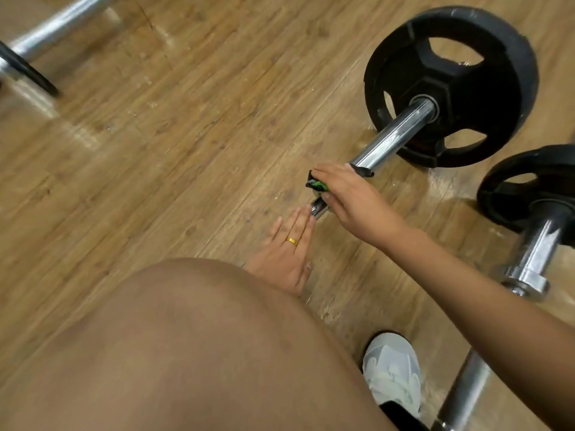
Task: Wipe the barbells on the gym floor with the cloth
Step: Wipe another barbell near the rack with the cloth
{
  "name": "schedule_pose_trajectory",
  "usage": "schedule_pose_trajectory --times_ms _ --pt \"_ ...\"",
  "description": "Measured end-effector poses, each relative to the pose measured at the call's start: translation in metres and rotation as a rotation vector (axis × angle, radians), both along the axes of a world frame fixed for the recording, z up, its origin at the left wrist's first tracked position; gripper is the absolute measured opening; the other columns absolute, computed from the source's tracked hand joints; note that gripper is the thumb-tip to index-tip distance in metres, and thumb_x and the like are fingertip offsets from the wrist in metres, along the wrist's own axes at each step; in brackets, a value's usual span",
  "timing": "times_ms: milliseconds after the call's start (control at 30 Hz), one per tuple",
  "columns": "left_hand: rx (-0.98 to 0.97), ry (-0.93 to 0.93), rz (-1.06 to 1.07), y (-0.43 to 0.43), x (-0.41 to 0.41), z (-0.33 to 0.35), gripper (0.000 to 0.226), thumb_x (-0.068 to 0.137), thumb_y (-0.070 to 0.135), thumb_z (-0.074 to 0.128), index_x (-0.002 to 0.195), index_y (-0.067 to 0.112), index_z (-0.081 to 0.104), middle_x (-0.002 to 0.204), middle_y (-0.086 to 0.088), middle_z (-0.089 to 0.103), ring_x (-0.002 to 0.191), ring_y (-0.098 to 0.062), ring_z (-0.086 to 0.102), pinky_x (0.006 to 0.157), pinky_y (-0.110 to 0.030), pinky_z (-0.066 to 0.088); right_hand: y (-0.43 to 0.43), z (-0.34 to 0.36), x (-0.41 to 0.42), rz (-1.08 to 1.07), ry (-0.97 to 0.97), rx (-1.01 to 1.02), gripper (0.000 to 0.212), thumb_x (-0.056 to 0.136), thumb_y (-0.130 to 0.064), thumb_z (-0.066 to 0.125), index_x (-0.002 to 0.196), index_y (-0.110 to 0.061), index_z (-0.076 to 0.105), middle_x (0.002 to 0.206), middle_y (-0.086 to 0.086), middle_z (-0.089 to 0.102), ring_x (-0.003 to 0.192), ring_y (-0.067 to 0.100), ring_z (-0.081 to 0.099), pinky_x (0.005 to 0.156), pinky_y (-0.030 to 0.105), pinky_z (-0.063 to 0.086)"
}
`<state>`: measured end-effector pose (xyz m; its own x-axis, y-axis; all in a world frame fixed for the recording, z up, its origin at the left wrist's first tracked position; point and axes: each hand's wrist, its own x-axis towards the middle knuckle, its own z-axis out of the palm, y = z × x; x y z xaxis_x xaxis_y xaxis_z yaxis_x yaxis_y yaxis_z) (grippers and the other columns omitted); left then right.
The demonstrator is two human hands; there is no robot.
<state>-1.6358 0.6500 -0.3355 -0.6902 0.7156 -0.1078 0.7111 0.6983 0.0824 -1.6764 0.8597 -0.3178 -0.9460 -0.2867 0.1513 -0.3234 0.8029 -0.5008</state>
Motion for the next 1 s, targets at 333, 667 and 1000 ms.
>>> schedule_pose_trajectory --times_ms 333,667,1000 --pt "-0.074 0.024 0.039 0.001 -0.01 0.0 0.076 0.082 0.038 0.034 0.147 0.0 0.045 0.157 -0.017 0.038 0.144 -0.028 0.041 0.116 -0.047 0.033 0.004 -0.015 -0.001 0.017 0.043 -0.032 0.045 0.102 -0.021 0.042 0.14 -0.001 0.053 0.146 0.014 0.051 0.141 0.029 0.041 0.119 0.053 0.029" --pt "-0.168 -0.03 0.067 -0.021 -0.05 0.007 0.087 0.087 0.055 0.001 0.157 0.003 -0.007 0.164 -0.011 -0.014 0.155 -0.024 -0.004 0.118 -0.042 -0.019 -0.011 -0.007 -0.049 0.101 -0.024 -0.039 0.045 0.099 -0.021 0.043 0.138 -0.002 0.054 0.14 0.013 0.056 0.132 0.029 0.049 0.121 0.04 0.02" --pt "-0.435 -0.295 0.061 -0.021 -0.1 0.061 0.099 0.101 0.048 0.048 0.154 -0.003 -0.019 0.163 -0.024 -0.021 0.154 -0.032 -0.012 0.124 -0.039 -0.002 -0.033 -0.022 -0.064 0.032 0.081 -0.136 0.045 0.096 -0.001 0.058 0.141 0.001 0.052 0.148 0.016 0.05 0.141 0.032 0.043 0.121 0.049 0.024"
